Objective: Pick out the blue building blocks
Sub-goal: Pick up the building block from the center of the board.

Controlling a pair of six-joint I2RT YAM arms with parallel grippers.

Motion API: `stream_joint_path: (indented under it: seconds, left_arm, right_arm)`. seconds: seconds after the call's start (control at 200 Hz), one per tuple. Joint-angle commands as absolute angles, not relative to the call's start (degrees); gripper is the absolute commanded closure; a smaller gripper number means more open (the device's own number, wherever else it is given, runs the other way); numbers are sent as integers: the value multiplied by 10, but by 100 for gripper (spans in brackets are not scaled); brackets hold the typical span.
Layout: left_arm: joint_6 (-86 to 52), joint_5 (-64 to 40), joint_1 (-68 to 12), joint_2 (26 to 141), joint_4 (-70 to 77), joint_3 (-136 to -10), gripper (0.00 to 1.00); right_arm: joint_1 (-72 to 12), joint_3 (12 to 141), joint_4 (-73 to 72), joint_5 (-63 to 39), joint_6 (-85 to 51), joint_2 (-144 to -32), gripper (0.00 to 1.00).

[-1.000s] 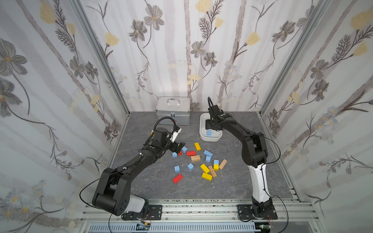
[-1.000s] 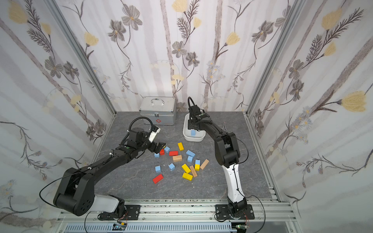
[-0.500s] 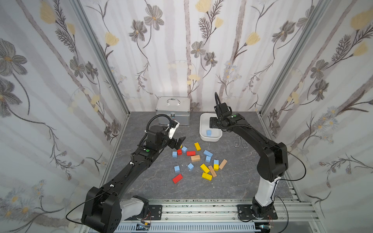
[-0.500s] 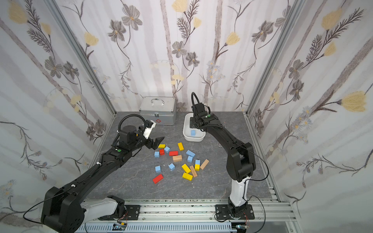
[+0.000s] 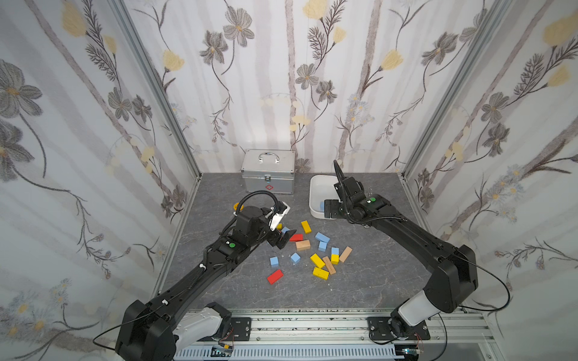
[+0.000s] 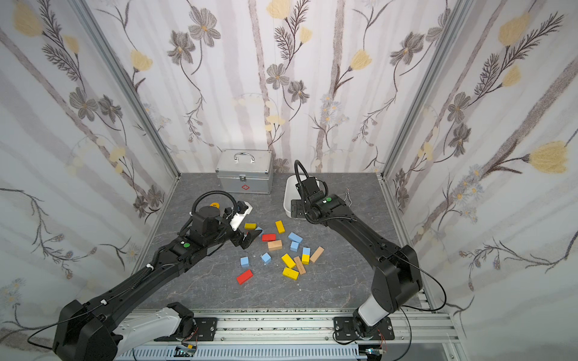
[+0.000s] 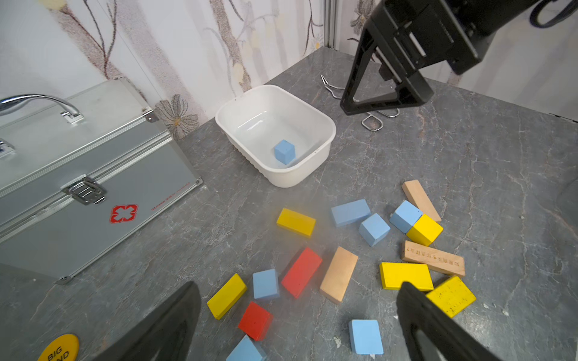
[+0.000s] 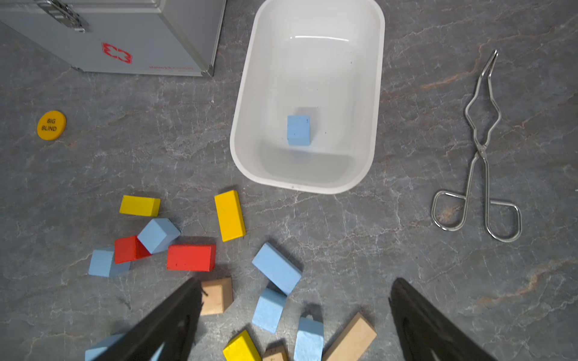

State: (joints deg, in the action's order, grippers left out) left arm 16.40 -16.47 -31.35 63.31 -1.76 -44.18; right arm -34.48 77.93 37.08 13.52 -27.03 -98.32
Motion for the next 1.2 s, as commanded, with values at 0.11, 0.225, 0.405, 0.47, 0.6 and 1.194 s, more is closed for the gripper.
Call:
stream_joint_path:
  seconds: [0.11, 0.225, 0.405, 0.47, 0.6, 1.194]
  left_arm:
    - [154, -143, -328, 619, -29, -426, 0]
    - [142, -137, -332, 617, -35, -418, 0]
    - [130, -139, -340, 618, -45, -401, 0]
    - [121, -142, -343, 619, -40, -392, 0]
    - [111, -155, -347, 621, -36, -374, 0]
    - [83, -179, -391, 690, 18, -355, 0]
  right_arm:
    - [-357, 701, 350, 126, -321, -937, 0]
    - [-359, 666, 345, 112, -332, -923, 1]
    - [-361, 611, 325, 78, -352, -919, 3]
    - [-361, 598, 321, 72, -355, -919, 5]
    - [-361, 582, 319, 69, -362, -921, 9]
    - [-361, 562, 273, 24, -380, -1007, 26]
